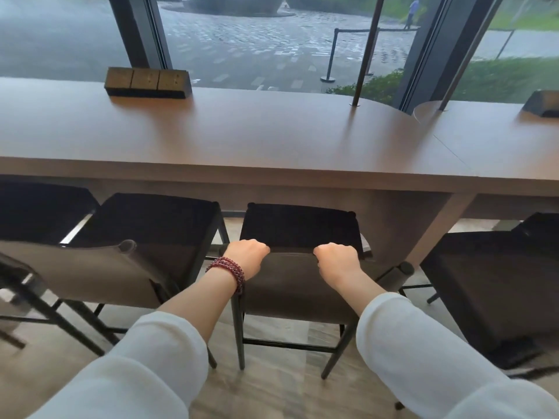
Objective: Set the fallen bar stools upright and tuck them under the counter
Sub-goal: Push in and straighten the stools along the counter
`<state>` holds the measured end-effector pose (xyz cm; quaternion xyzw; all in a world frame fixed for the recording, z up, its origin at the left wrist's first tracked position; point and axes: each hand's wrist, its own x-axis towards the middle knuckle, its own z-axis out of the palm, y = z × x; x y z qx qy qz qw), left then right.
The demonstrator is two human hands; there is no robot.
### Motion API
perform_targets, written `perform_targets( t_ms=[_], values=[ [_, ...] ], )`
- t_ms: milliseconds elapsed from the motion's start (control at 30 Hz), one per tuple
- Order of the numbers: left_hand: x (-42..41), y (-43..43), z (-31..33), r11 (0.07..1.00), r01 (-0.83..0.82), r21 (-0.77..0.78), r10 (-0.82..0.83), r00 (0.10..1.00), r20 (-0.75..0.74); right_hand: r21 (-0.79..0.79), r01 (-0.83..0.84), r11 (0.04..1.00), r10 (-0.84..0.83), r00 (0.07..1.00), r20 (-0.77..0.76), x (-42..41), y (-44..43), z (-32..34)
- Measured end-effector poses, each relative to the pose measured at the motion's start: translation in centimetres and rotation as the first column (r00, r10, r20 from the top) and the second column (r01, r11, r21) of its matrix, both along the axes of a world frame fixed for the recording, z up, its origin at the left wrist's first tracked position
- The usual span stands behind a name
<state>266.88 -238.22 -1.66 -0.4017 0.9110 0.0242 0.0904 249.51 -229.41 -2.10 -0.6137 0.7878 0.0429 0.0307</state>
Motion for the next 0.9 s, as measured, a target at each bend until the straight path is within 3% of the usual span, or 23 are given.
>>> perform_targets(
  t_ms=[300, 433, 900],
  values=[
    [-0.4, 0.3, 0.0, 0.996, -0.081, 0.023, 0.081, 0.997, -0.004, 0.041, -0.022, 0.999, 0.022, 1.0, -0.001, -0.8, 0.5, 0.3],
    [-0.6, 0.4, -0.4, 0.995, -0.092, 0.03, 0.092, 0.996, 0.001, 0.111, 0.054, 0.992, -0.048, 0.997, -0.056, -3.4, 2.4, 0.4],
    [-0.7, 0.3, -0.7, 0.996, -0.084, -0.027, 0.086, 0.995, 0.043, 0.012, 0.083, 0.997, -0.081, 0.991, -0.104, -4.5, 3.4, 0.4]
  ],
)
